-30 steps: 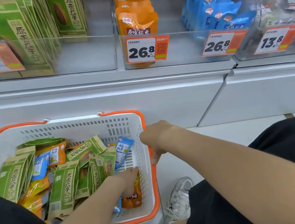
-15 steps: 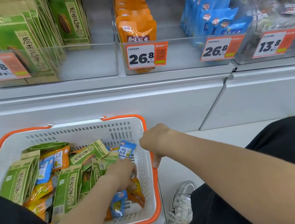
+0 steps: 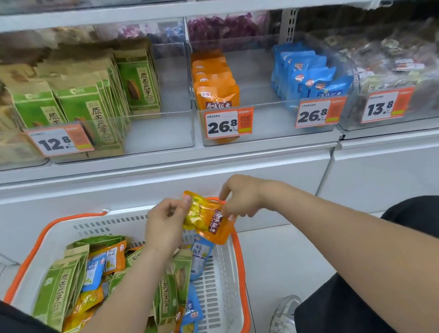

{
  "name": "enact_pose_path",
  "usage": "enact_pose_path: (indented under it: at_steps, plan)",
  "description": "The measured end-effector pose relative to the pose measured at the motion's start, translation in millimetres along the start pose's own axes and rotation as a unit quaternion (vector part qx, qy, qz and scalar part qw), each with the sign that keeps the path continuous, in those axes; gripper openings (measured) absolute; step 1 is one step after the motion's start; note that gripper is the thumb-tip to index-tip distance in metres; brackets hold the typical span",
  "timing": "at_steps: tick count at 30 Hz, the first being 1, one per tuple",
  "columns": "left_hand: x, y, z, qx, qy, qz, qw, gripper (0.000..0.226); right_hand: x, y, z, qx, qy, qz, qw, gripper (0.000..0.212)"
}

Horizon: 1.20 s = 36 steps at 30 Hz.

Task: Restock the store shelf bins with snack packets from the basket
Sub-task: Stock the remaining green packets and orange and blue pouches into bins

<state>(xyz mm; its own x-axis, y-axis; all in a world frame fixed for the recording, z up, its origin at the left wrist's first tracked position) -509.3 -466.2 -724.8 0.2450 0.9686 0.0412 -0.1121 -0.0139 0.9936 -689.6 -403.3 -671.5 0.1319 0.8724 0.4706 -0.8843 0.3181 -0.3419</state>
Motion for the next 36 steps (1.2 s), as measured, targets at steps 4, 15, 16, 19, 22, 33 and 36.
enact_pose_path:
  at_steps: [4,15,16,19,22,33,36]
  plan:
    - [2.6,41.6,-1.4,0.138,0.053,0.017,0.989,0.033,20.7,-3.2,27.1,-0.183,0.018,-0.018,0.983,0.031]
    - [-2.2,158.5,-49.6,0.157,-0.062,-0.063,0.984,0.027,78.5,-8.0,143.4,-0.444,0.338,0.022,0.83,0.047]
    - [-3.1,174.0,-52.8,0.133,-0.07,-0.088,0.985,0.025,82.6,-8.5,152.7,-0.437,0.343,0.023,0.831,0.059]
    - [-11.8,217.0,-61.6,0.064,-0.088,-0.171,0.979,0.02,83.2,-3.6,181.3,-0.41,0.358,-0.025,0.839,0.088]
    - [-27.8,252.6,-63.5,-0.091,-0.035,-0.28,0.955,0.02,66.9,0.7,209.1,-0.403,0.357,-0.044,0.842,0.079]
    - [-72.0,257.1,-114.5,-0.507,-0.015,-0.422,0.752,0.053,-0.3,64.2,278.1,-0.262,0.443,-0.226,0.827,0.052]
    - [-80.4,252.8,-119.4,-0.544,0.017,-0.437,0.717,0.059,-37.8,50.7,286.0,-0.115,0.395,-0.193,0.891,0.048]
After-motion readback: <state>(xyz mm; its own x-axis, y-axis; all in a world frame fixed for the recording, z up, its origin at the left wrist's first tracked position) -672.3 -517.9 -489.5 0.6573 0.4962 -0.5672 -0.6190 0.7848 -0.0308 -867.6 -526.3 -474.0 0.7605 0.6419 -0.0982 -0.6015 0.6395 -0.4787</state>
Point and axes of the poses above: each hand's wrist, its own x-axis away from the middle knuckle, its own z-axis out of the back of the hand, y = z × x, the point moved 9 cm from there along -x, towards the middle knuckle, and after that the axes turned 7 degrees about x, right-handed, at the moved point
